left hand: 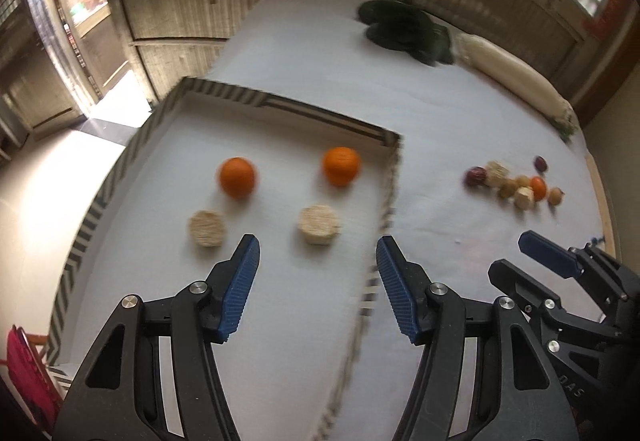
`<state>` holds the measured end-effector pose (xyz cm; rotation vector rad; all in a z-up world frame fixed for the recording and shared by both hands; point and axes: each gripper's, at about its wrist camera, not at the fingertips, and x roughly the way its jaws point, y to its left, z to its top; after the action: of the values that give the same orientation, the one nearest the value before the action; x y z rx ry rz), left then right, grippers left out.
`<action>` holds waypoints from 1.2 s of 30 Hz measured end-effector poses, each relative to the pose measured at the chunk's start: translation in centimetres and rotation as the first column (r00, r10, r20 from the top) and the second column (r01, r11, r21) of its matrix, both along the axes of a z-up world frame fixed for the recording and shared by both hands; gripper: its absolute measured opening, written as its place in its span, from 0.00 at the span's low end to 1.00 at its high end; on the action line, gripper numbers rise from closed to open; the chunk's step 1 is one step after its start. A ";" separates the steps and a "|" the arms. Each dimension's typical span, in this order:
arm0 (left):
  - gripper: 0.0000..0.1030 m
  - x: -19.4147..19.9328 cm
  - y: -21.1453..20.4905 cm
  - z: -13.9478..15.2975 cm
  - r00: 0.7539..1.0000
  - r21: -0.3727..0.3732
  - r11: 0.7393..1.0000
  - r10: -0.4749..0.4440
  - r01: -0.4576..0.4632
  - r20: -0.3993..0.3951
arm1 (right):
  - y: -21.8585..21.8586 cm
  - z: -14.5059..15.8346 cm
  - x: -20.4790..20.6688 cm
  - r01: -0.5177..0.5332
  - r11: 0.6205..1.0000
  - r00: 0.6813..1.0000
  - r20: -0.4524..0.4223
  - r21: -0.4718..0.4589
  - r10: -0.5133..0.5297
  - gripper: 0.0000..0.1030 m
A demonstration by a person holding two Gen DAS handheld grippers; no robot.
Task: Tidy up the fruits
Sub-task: 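Open the right gripper to drop the rice cake while the left tool releases its piece in the tray, then move both tools back toward the remaining fruits on the table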
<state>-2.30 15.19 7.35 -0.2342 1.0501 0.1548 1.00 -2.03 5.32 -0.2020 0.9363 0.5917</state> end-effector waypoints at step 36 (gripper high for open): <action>0.59 7.8 -10.8 -2.3 0.968 0.017 0.968 -0.251 0.252 -0.027 | -12.0 -1.1 2.4 0.198 0.980 0.980 -0.034 -0.009 -0.198 0.42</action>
<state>5.47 4.35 5.04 -0.0792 1.0924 -0.0612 3.41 -14.06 4.25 -0.1021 0.9792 0.4095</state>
